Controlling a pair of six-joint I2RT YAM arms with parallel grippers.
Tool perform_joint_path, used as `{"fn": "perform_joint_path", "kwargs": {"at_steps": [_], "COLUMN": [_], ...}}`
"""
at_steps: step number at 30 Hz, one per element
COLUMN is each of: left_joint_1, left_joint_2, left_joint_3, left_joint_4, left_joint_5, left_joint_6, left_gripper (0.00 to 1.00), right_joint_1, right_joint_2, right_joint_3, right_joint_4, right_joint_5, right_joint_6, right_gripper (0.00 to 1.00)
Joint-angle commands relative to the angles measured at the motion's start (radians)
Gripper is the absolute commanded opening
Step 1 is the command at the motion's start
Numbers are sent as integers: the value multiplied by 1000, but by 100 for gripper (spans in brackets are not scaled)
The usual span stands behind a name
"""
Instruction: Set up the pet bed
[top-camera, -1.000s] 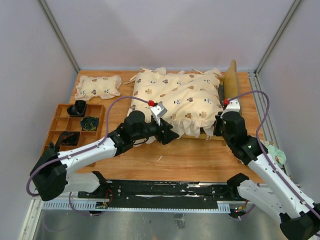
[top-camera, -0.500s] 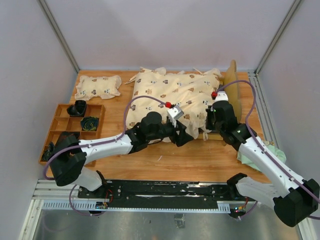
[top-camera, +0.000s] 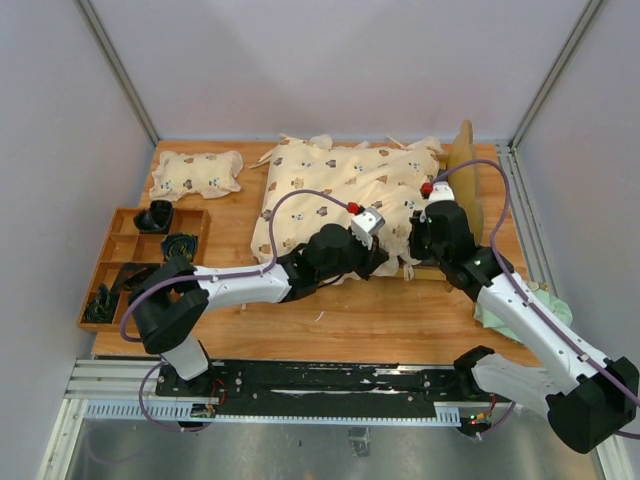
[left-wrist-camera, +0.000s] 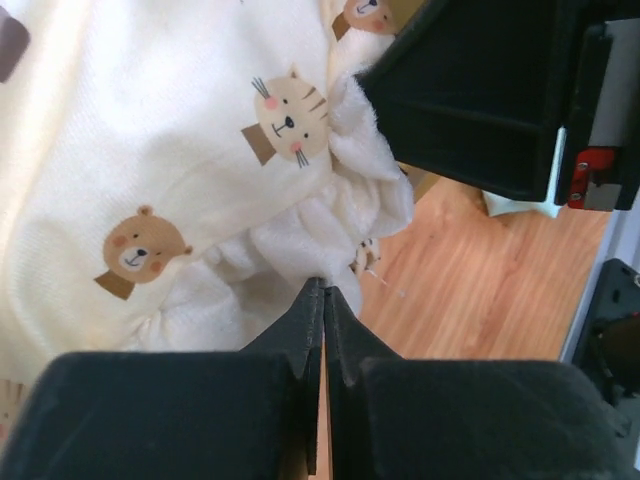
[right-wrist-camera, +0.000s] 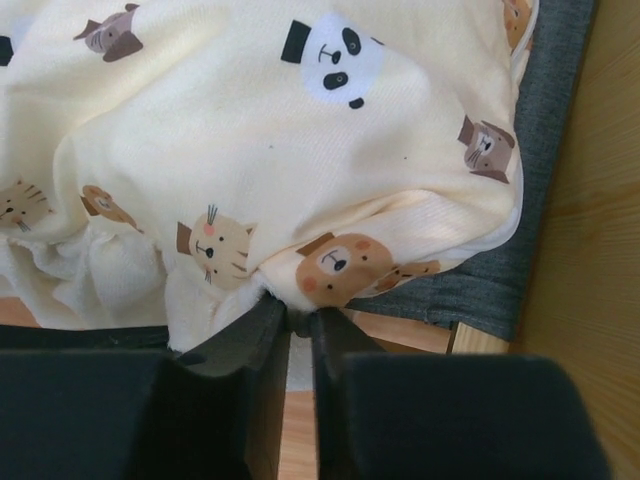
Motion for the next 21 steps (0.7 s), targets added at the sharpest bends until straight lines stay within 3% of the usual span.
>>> {"fn": "perform_joint_path", "kwargs": {"at_steps": [1, 4, 5, 10, 16, 21], "left_joint_1": [-3, 10, 19, 72, 136, 166], "left_joint_2": [-17, -40, -47, -63, -85, -79], "left_joint_3": [21, 16, 12, 9, 23, 49], "left_joint_4": [36, 37, 41, 51, 63, 45], "left_joint_5": [-97, -109, -106, -91, -58, -46], "left_joint_6": [-3, -35, -45, -102, -130, -123], "left_gripper": [0, 0, 0, 0, 0, 0], "right_joint_1": [-3, -3, -3, -3, -1, -1], "right_joint_2": [-16, -60, -81, -151, -234, -296], "right_joint_3": [46, 23, 4, -52, -133, -178], "right_joint_4": [5, -59, -71, -97, -83, -97], "right_joint_5": [-62, -73, -61, -81, -227, -204], "right_joint_6": [-40, -71, -72, -76, -150, -122], "right_gripper": [19, 38, 41, 44, 48, 49]}}
